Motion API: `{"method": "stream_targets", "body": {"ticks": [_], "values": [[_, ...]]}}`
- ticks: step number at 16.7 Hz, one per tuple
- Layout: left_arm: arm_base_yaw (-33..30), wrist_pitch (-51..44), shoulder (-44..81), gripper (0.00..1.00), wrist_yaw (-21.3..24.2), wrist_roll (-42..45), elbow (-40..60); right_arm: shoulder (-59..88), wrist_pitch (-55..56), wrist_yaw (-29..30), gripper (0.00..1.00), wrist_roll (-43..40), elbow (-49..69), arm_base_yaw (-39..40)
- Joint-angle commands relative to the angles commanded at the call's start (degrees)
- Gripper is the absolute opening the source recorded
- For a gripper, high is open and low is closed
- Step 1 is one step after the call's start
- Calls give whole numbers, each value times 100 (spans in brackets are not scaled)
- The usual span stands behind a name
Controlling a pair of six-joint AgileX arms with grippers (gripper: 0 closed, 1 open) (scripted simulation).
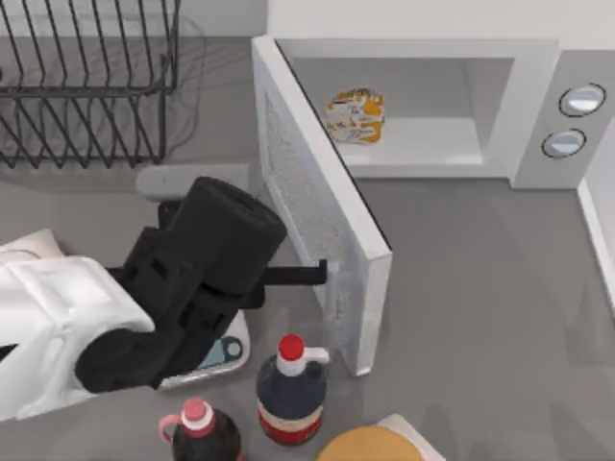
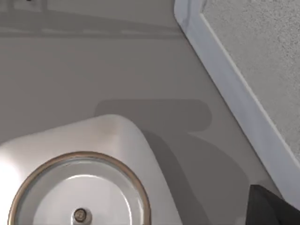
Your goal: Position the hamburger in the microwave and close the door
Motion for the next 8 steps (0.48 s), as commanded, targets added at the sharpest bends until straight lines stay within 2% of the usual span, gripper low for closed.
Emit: {"method": "stream_targets", "body": {"ticks": [4, 8], "values": [[-546, -117, 548, 0, -429, -372, 441, 0, 0, 0, 100, 0, 0, 0], [-615, -123, 611, 0, -484, -409, 501, 0, 0, 0, 100, 0, 0, 0]]}}
